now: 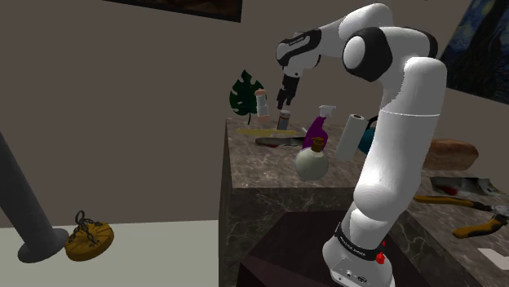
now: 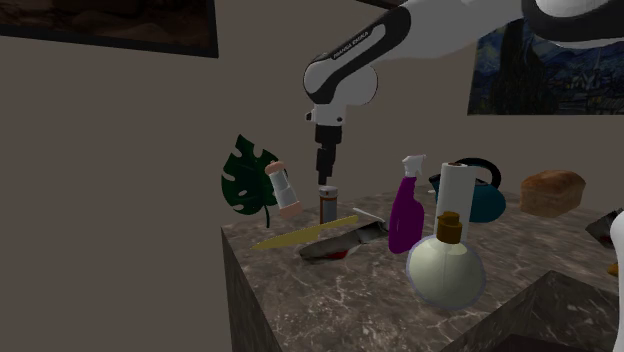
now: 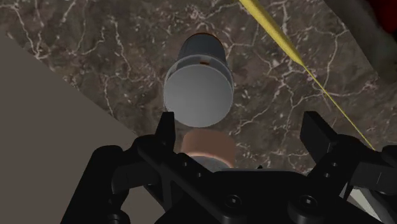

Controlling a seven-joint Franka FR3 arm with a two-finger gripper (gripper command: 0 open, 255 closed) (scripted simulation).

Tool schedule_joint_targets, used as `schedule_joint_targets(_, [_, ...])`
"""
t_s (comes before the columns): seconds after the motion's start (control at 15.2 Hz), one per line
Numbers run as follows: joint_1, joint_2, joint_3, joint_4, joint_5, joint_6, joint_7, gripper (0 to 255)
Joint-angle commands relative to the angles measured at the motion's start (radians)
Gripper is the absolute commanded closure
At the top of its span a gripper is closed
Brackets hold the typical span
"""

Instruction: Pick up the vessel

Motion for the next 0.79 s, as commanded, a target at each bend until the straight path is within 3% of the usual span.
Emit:
schedule_joint_targets(0.0, [-0.035, 0.093, -0.002, 0.087, 0.048, -0.014, -0.038, 0])
schedule_joint_targets(0.66, [-0.051, 0.148, 0.01, 0.049, 0.078, 0.07, -0.062, 0])
schedule_joint_targets(0.73, [-0.05, 0.147, 0.01, 0.046, 0.078, 0.072, -0.061, 255])
